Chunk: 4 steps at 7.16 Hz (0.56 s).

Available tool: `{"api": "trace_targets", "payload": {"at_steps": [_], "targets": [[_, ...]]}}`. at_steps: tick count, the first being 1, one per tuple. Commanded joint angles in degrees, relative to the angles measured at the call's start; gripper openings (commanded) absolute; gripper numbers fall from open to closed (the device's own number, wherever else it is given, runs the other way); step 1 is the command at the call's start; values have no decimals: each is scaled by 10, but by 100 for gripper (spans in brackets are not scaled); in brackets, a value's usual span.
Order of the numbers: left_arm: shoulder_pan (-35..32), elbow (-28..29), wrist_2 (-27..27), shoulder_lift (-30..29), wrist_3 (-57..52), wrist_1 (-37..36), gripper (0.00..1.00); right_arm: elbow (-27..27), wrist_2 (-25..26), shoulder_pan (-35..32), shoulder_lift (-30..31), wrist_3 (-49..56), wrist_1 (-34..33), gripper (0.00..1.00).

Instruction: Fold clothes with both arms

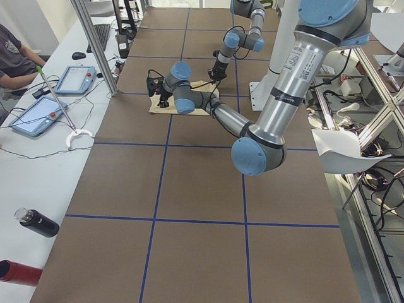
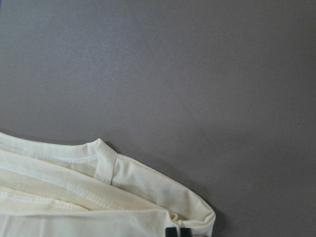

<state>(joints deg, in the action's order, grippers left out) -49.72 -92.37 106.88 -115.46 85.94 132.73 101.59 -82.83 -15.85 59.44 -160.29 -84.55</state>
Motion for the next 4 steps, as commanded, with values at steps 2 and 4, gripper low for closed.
{"api": "trace_targets", "payload": {"at_steps": [2,4], "targets": [[1,0,0,1,-1,1,65,7,-4,-1,2,3,-3,0],[2,0,0,-1,4,1,65,25,-7,-2,8,5,-4,0]]}}
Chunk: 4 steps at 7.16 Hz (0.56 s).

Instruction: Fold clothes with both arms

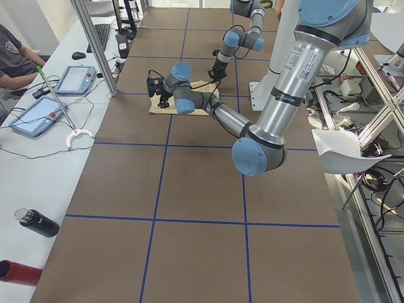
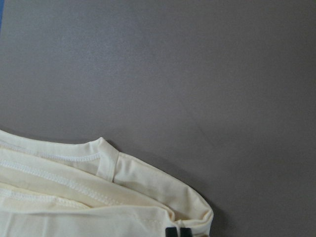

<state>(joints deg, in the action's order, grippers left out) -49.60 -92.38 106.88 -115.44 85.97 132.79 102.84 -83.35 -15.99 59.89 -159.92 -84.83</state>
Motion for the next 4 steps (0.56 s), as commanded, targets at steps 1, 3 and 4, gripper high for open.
{"api": "trace_targets", "payload": {"at_steps": [1,3,4], "targets": [[12,-1,-2,4,8,1,65,41,-1,3,22,1,-11,0],[66,-32,-38,13,78,2,65,54,1,19,31,2,-16,0],[112,-60,-72,34,128,1,65,54,4,27,39,2,-16,0]]}}
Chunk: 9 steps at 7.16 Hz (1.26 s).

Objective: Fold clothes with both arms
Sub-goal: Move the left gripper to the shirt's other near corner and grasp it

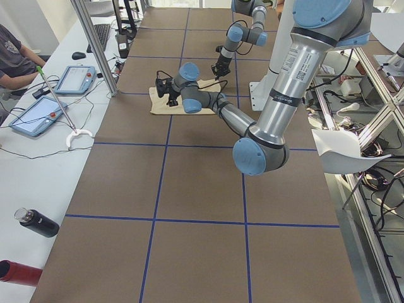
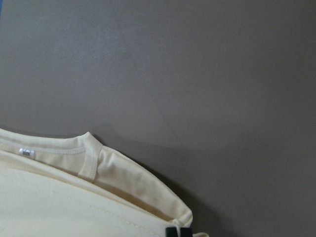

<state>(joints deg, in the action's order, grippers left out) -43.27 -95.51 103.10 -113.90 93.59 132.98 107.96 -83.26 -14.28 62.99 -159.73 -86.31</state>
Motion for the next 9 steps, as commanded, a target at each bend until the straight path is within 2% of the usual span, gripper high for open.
{"api": "trace_targets", "payload": {"at_steps": [1,2,4,5,8,9], "targets": [[99,-78,-70,65,86,-1,65,1,4,15,9,1,-1,0],[148,-116,-103,99,124,-1,65,1,5,15,10,1,-1,0],[245,-116,-150,102,205,-28,65,2,5,13,10,6,-1,0],[291,-114,-193,98,223,-54,65,3,5,11,9,7,-1,0],[297,-110,-195,98,224,-64,63,4,4,10,9,7,-1,0],[298,-109,-196,96,225,-65,56,4,4,10,9,8,-1,0]]}}
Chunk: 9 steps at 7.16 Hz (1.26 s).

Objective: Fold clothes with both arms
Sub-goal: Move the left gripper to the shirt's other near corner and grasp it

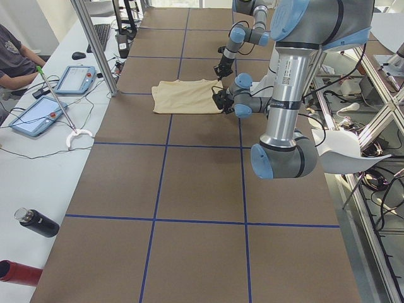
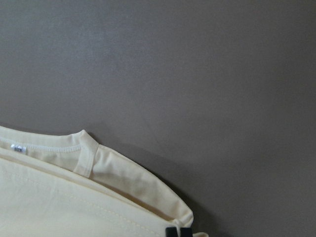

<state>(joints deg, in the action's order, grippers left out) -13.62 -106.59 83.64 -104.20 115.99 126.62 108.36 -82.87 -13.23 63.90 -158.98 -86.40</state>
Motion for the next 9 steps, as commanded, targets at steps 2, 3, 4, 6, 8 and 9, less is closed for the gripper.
{"api": "trace_targets", "payload": {"at_steps": [2,3,4,6,8,9], "targets": [[3,5,-1,-3,1,-1,53,0,0,-1,1,1,0,0],[3,8,-1,-9,1,-1,53,0,0,-1,1,1,0,0],[5,11,-1,-11,5,-5,52,0,0,-1,1,1,0,0],[12,16,-1,-20,10,-18,49,0,0,-1,1,1,0,0],[12,16,0,-19,10,-30,46,0,0,-1,1,1,0,0],[12,16,1,-20,10,-33,45,0,0,-1,0,1,0,0]]}}
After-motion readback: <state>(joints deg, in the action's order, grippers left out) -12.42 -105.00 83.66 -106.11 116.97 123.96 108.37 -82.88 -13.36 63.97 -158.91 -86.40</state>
